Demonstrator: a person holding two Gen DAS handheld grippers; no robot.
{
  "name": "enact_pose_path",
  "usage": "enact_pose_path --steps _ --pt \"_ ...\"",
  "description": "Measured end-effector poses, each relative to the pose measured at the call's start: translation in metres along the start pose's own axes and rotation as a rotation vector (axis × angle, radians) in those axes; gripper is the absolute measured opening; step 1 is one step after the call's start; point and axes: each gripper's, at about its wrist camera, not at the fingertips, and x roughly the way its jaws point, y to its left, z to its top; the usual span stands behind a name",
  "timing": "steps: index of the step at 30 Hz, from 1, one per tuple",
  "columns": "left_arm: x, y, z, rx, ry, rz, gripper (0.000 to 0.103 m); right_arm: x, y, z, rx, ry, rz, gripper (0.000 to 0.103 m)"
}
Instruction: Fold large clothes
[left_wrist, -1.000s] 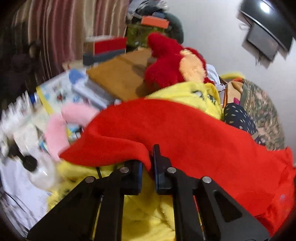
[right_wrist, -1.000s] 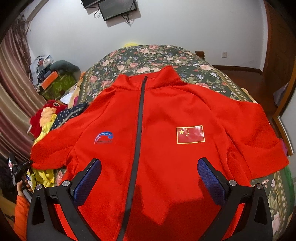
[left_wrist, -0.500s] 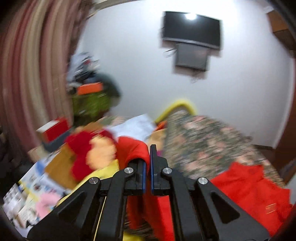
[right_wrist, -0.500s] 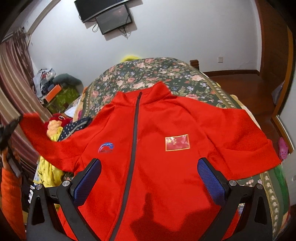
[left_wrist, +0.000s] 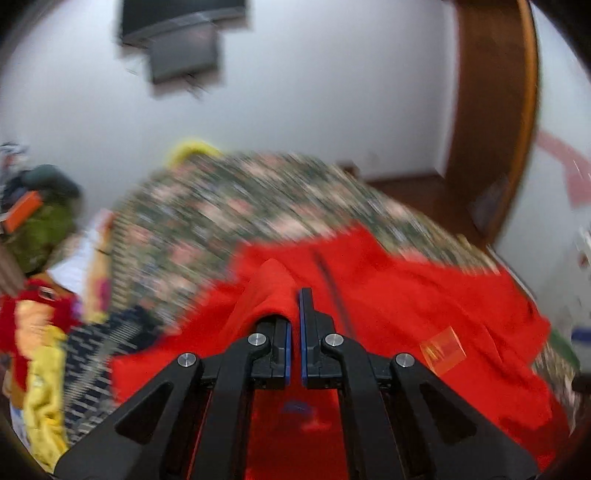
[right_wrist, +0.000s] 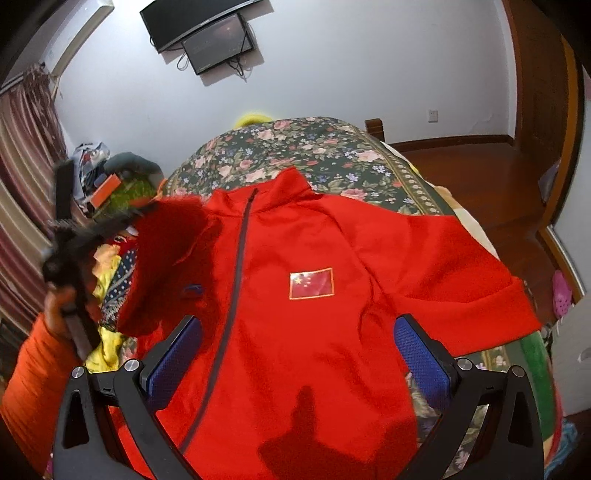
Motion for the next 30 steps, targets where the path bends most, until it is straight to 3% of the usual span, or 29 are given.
enact_pose_path --steps 4,7,9,11,13,15,16,19,24,30 --pt "0.046 -0.065 -0.038 0.088 0.185 -0.089 0.002 0.005 -0.003 -0.003 -0.034 0.025 -0.016 0.103" --pt "0.072 -0.086 -0.066 0.074 0.357 -0.15 0.003 0.009 -0.002 -0.006 -0.071 0.045 -0.037 0.103" --pt "0.076 -0.092 -0.08 0.066 0.416 -0.184 0.003 0.012 0.001 -0.007 -0.094 0.058 -0.052 0.103" --pt "0.068 -0.098 -0.088 0.101 0.401 -0.189 0.007 0.015 0.003 -0.007 -0.105 0.068 -0.056 0.103" --pt "0.058 -0.099 -0.092 0.116 0.417 -0.213 0.023 0.017 0.007 -0.006 -0.116 0.077 -0.055 0.103" --pt "0.046 -0.095 -0.096 0.105 0.423 -0.232 0.052 0.02 0.014 -0.003 -0.129 0.085 -0.052 0.103" --pt "0.039 -0.092 -0.098 0.096 0.415 -0.23 0.056 0.02 0.018 -0.002 -0.136 0.086 -0.049 0.103" --pt "0.017 -0.059 -0.089 0.073 0.375 -0.188 0.059 0.02 0.034 0.005 -0.17 0.076 -0.045 0.103" --pt "-0.018 0.009 -0.083 0.0 0.283 -0.036 0.07 0.033 0.073 0.016 -0.253 0.083 -0.038 0.103" --pt "-0.028 0.082 -0.099 -0.079 0.278 0.102 0.072 0.088 0.133 0.017 -0.37 0.153 -0.022 0.103"
